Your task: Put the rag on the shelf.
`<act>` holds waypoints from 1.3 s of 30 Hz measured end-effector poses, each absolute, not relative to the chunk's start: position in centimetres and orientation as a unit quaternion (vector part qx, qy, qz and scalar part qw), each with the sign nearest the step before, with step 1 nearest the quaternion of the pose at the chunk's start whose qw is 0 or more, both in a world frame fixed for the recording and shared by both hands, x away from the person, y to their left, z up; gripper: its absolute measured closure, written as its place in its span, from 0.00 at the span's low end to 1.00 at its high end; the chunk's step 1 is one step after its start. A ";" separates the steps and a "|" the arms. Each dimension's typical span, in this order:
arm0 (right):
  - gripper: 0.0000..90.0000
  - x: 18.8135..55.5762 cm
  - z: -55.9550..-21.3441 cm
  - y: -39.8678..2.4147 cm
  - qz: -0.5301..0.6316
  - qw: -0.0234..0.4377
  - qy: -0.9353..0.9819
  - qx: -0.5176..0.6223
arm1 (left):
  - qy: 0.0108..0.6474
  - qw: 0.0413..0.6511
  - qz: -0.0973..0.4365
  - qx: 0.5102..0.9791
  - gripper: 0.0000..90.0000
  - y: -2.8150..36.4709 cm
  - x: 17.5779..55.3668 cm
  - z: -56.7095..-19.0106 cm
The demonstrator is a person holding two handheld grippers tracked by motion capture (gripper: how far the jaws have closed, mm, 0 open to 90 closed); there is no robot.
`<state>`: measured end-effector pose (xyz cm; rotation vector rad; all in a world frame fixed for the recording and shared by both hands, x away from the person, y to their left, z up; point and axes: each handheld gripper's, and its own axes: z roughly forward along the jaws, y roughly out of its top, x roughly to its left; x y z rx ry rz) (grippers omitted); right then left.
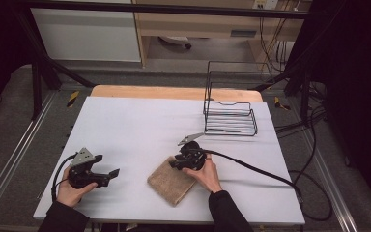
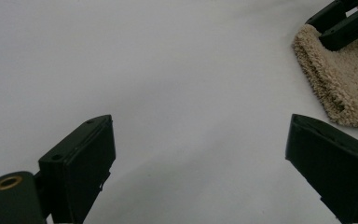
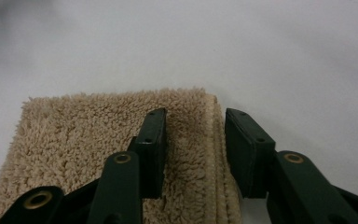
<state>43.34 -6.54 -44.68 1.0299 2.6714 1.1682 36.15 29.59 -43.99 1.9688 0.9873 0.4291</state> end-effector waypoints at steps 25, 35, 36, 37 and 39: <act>0.93 42.7 -44.7 -6.4 0.379 0.002 0.859 0.345 | 0.396 0.435 0.174 0.790 0.10 29.6 36.1 -43.9; 0.94 41.9 -43.3 -7.1 0.397 0.038 0.839 0.370 | 0.397 0.438 0.176 0.787 0.11 29.5 36.0 -43.8; 0.94 41.8 -43.1 -7.3 0.399 0.042 0.835 0.375 | 0.397 0.438 0.176 0.787 0.11 29.5 36.0 -43.8; 0.94 41.8 -43.1 -7.5 0.400 0.045 0.833 0.379 | 0.397 0.439 0.177 0.787 0.11 29.5 36.0 -43.8; 0.94 41.7 -43.0 -8.0 0.401 0.052 0.827 0.390 | 0.397 0.439 0.177 0.787 0.11 29.5 36.0 -43.8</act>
